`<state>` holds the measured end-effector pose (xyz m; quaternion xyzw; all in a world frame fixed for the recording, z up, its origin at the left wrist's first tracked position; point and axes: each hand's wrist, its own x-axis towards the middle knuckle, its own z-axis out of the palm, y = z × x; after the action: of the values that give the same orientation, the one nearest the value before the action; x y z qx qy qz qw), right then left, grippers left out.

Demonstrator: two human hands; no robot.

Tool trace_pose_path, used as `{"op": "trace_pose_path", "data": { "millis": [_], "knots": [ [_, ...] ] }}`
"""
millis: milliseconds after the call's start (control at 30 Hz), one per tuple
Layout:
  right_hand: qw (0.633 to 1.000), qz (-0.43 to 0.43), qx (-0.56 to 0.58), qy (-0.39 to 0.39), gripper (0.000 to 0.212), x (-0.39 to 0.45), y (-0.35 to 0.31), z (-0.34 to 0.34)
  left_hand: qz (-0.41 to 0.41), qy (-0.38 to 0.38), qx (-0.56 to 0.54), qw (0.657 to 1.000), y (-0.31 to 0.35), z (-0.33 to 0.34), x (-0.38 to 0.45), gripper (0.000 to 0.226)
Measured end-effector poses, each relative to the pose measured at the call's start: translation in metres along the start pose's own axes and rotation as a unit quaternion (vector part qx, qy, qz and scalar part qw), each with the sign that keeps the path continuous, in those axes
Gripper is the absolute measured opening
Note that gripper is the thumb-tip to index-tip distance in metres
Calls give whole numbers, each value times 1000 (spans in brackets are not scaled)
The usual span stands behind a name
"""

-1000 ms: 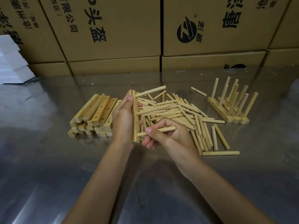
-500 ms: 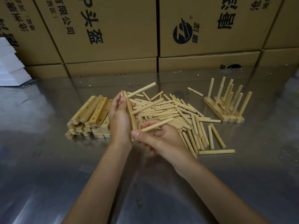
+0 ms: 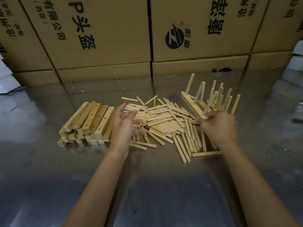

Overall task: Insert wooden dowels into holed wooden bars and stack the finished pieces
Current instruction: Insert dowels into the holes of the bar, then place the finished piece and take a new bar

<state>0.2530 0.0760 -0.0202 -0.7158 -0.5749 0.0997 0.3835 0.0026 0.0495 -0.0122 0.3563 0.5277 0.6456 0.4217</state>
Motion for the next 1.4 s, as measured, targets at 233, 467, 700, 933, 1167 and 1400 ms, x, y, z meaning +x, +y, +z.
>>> {"op": "trace_pose_path", "data": {
  "millis": [233,467,700,933,1167,1400],
  "knots": [
    [995,53,-85,25,30,12,21,2,-6,-3,23,1000,1,0,-3,38],
    [991,79,-110,20,40,11,22,8,-21,3,24,999,1,0,-2,32],
    [993,91,-78,11,36,12,25,10,7,46,80,996,4,-7,2,26],
    [992,114,-26,40,28,13,29,8,204,173,490,830,8,-40,9,38],
    [991,119,-43,41,26,12,30,8,180,144,652,722,5,-46,11,33],
    [991,112,-52,43,11,11,29,9,175,153,666,708,6,-41,7,22]
  ]
}}
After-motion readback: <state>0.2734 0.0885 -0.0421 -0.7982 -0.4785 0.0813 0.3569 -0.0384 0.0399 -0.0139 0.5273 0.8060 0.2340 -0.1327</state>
